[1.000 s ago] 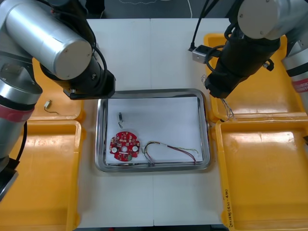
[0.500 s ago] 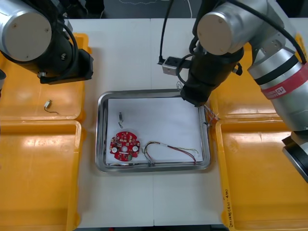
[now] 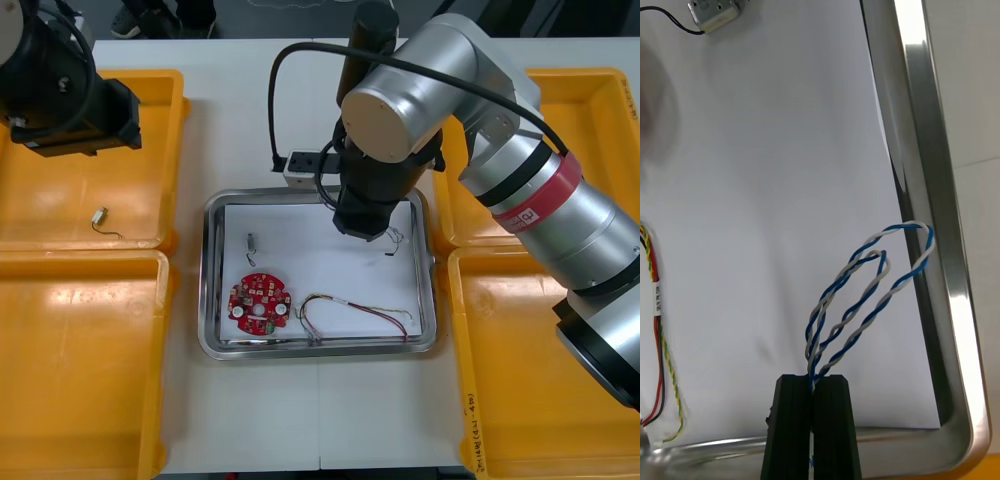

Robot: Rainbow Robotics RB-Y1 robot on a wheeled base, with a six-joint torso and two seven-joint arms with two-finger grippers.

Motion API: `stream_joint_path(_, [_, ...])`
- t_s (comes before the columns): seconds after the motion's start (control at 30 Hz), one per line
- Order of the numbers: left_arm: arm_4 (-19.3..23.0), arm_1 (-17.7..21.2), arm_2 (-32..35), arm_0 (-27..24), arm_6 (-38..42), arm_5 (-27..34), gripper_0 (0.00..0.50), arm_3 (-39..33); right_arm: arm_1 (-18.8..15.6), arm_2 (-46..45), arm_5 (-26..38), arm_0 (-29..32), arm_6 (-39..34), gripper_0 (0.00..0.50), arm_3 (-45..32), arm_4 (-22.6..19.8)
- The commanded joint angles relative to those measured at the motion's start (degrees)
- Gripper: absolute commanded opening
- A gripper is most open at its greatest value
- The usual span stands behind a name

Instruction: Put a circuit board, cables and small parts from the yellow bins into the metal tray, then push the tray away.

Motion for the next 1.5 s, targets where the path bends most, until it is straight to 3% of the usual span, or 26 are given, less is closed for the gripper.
stream_joint_path(0.03, [2.6,5.4,1.5,-4.7,-8.1,0.4,0.5,3.8,0.9,4.2,-2.7,-2.9,1.4,0.0,-2.0,1.2])
stream_joint_path(0.47, [2.8,6.9,1.4,-5.2,-23.5,-5.1,0.5,16.6,0.9,9.9,-6.3,-2.9,3.3,0.0,-0.1,4.4])
stream_joint_path(1.03, [3.2,6.9,-4.7,-5.2,-40.4,-12.0,0.5,28.7,1.0,13.9,-8.2,-2.9,3.8,0.0,1.3,7.4])
stream_joint_path(1.07, [3.2,6.9,-5.0,-5.2,-40.8,-12.2,0.5,29.0,1.0,14.0,-8.2,-2.9,3.9,0.02,1.3,7.4])
stream_joint_path(1.1, [3.3,6.9,-5.4,-5.2,-41.5,-12.6,0.5,29.7,1.0,14.1,-8.3,-2.9,3.8,0.081,1.3,7.5])
stream_joint_path(1.13, [3.4,6.9,-6.0,-5.2,-42.0,-13.3,0.5,30.3,1.0,14.1,-8.3,-2.9,3.9,0.177,1.2,7.5])
stream_joint_path(1.17, [3.5,6.9,-6.2,-5.2,-42.2,-13.6,0.5,30.7,1.0,14.1,-8.3,-2.9,3.8,0.221,1.3,7.5])
stream_joint_path(1.27, [4.1,6.9,-7.8,-5.2,-42.8,-15.0,0.5,32.3,0.7,14.1,-8.3,-2.9,3.7,0.428,1.2,7.6])
stream_joint_path(1.33, [4.3,6.9,-8.7,-5.2,-43.2,-15.6,0.5,32.7,0.6,14.1,-8.3,-2.9,3.9,0.483,1.2,7.6])
stream_joint_path(1.5, [5.1,6.9,-10.2,-5.2,-44.2,-17.3,0.5,34.7,0.3,14.1,-8.3,-2.9,3.9,0.5,1.3,7.6])
